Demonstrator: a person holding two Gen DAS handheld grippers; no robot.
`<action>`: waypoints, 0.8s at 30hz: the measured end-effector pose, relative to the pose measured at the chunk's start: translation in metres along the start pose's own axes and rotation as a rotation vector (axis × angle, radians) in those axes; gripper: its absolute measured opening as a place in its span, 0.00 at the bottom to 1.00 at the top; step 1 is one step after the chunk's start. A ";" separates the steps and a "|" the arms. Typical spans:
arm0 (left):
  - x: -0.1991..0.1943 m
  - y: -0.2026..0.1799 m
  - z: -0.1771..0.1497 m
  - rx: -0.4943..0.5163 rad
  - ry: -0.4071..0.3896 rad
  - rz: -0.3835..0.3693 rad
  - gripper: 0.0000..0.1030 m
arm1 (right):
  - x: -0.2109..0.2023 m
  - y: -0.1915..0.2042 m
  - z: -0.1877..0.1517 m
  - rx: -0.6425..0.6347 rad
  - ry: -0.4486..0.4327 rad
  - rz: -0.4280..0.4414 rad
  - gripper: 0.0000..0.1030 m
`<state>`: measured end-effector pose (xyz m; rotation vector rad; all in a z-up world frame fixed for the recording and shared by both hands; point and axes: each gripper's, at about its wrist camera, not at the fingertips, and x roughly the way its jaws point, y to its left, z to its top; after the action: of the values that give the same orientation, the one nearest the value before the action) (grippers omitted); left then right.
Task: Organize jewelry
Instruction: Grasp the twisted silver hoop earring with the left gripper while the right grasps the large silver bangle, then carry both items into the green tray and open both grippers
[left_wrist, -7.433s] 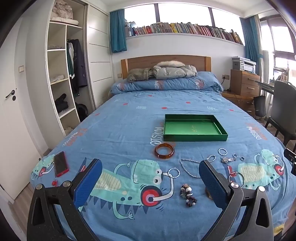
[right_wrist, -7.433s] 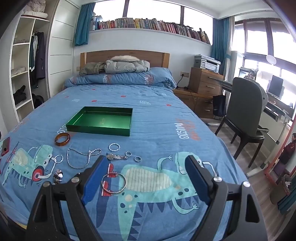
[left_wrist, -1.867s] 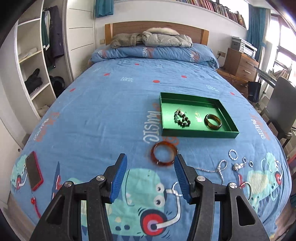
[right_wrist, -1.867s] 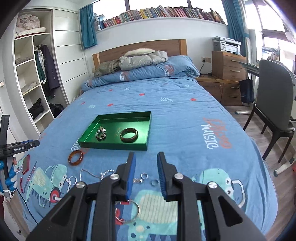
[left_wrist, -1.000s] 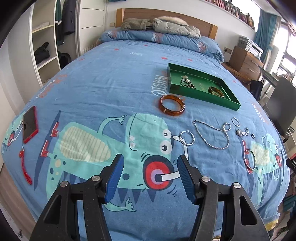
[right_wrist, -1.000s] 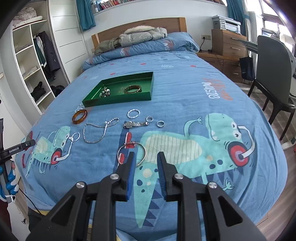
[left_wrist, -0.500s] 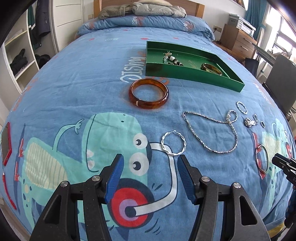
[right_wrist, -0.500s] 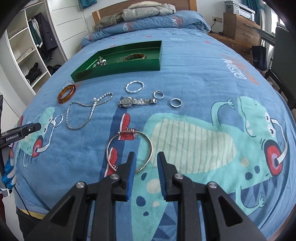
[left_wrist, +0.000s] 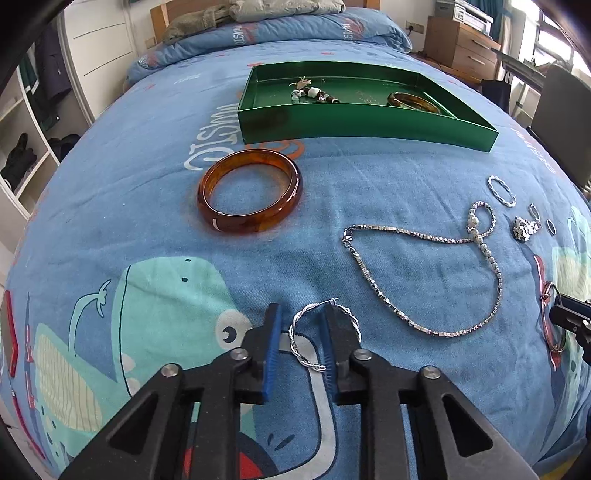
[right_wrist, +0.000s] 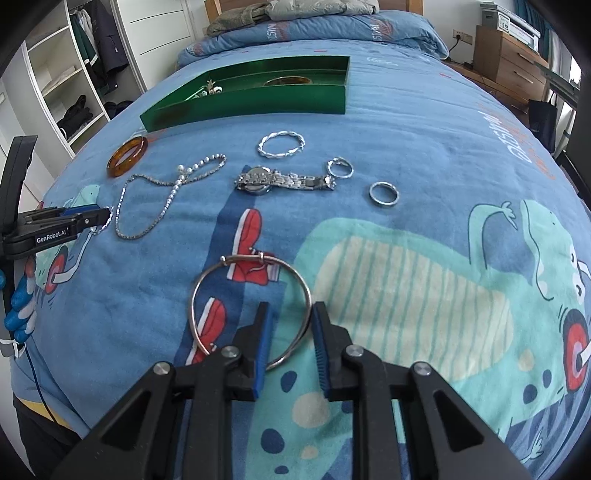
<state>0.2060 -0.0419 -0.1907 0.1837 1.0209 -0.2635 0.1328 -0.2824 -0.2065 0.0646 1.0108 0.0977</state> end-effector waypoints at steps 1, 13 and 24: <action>0.000 0.000 0.000 -0.003 -0.002 -0.006 0.07 | 0.001 -0.001 0.002 0.005 -0.001 0.004 0.13; -0.034 0.006 0.004 -0.026 -0.110 0.026 0.04 | -0.031 0.000 0.001 -0.009 -0.150 -0.004 0.04; -0.042 0.009 0.113 -0.035 -0.206 -0.019 0.04 | -0.062 -0.012 0.121 0.008 -0.351 -0.034 0.03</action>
<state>0.2801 -0.0587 -0.0965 0.1125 0.8230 -0.2753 0.2035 -0.3020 -0.0909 0.0694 0.6613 0.0484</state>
